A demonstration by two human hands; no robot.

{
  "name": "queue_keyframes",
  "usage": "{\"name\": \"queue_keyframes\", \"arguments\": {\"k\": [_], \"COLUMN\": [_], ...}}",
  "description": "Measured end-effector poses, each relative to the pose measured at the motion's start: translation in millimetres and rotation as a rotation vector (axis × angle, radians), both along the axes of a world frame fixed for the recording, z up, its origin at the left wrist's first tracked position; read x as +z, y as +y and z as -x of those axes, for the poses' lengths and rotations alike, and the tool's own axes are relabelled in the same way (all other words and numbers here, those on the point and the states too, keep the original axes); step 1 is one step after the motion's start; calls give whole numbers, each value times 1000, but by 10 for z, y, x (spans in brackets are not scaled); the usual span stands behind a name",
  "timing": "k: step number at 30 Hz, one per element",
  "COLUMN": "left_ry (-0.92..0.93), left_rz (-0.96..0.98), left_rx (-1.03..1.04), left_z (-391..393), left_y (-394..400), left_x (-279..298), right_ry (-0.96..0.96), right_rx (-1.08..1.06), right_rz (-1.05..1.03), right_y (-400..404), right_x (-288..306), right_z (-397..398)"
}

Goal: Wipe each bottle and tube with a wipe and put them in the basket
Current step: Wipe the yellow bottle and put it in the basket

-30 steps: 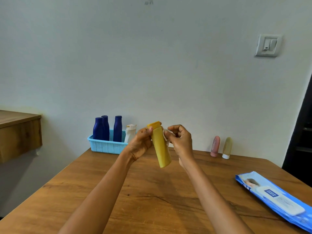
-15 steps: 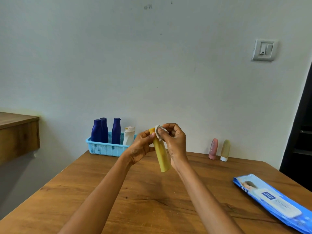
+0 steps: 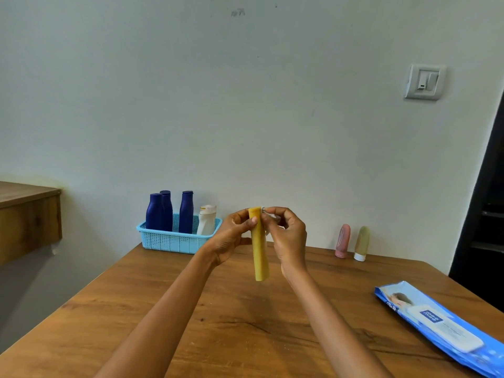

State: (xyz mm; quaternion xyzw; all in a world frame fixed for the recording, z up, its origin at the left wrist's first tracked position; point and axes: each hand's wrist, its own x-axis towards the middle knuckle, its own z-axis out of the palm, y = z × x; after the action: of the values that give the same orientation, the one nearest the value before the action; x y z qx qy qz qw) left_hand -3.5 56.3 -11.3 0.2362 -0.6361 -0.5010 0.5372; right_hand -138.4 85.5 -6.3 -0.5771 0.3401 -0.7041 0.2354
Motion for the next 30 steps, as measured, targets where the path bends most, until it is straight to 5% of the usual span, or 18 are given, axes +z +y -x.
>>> {"name": "queue_keyframes", "arguments": {"k": [7,14,30], "left_ry": [12,-4,88], "left_rz": [-10,-49,-212], "left_rx": [-7,35,281], "left_z": [-88,-42,-50], "left_y": [19,-3,-181], "left_x": [14,-36,-101], "right_ry": [216,279,649], "right_rx": [102,-25,50], "right_rz": [81,213,57], "right_y": [84,42,-134], "right_x": [118,-12,-565], "right_z": [28,40,275]}}
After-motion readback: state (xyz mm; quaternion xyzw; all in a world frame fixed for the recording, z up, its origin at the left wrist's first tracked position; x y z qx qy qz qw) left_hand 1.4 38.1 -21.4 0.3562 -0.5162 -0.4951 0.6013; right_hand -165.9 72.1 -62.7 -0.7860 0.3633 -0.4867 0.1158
